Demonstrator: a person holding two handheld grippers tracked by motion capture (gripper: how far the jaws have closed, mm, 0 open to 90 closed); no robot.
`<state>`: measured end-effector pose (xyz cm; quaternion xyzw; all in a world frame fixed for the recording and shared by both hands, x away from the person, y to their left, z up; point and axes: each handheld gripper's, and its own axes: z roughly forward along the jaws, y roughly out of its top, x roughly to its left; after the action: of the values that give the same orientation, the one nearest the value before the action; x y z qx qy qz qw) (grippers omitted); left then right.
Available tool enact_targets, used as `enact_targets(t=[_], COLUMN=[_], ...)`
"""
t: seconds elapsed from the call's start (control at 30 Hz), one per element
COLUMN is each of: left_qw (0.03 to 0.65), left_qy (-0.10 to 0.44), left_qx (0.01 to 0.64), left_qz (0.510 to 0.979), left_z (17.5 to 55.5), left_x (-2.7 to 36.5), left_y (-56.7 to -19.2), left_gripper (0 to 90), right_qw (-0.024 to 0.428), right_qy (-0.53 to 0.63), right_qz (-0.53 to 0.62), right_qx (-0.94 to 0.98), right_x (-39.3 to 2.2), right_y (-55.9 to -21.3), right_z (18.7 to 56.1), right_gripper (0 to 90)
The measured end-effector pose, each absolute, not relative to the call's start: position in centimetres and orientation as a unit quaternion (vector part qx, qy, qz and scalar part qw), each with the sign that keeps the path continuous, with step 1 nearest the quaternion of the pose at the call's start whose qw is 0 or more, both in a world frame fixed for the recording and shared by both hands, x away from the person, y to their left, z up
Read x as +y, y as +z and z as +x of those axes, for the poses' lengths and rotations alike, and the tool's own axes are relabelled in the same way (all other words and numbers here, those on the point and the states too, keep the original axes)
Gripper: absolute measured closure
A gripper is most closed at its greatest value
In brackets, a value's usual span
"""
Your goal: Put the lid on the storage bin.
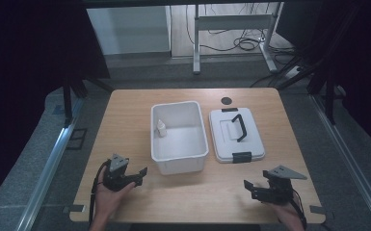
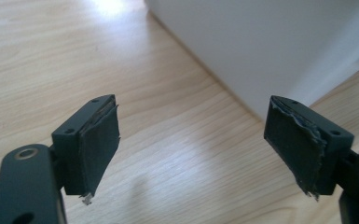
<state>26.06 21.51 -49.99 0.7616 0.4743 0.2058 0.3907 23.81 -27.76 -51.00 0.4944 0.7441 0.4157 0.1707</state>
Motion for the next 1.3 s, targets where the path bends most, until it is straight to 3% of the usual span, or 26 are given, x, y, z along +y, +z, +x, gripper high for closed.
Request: enact_targets(t=[0.6,0.9,1.17,1.3], left_qw=[0.392,0.406,0.411,0.413], left_qy=[0.192,0.204,0.201,0.199], left_qx=[0.453,0.444,0.452,0.463], left_qz=[0.777,0.773,0.765,0.758], left_z=[25.5,24.6,24.6,24.1], left_x=[22.0,22.0,22.3,22.8], left_y=[-49.5,-48.7,-49.0,-48.9], left_gripper=[25.1,25.0,23.4,23.4], right_qw=[0.169,0.178,0.13,0.131], right_qy=[0.423,0.407,0.416,0.393], right_qz=[0.492,0.445,0.492,0.51], right_qx=[0.742,0.777,0.754,0.754], right_x=[-27.7,-24.3,-25.8,-26.5], right_y=[-50.2,-46.7,-45.6,-45.4], right_z=[24.8,26.4,29.7,31.0], right_gripper=[16.1,17.3,17.7,18.0])
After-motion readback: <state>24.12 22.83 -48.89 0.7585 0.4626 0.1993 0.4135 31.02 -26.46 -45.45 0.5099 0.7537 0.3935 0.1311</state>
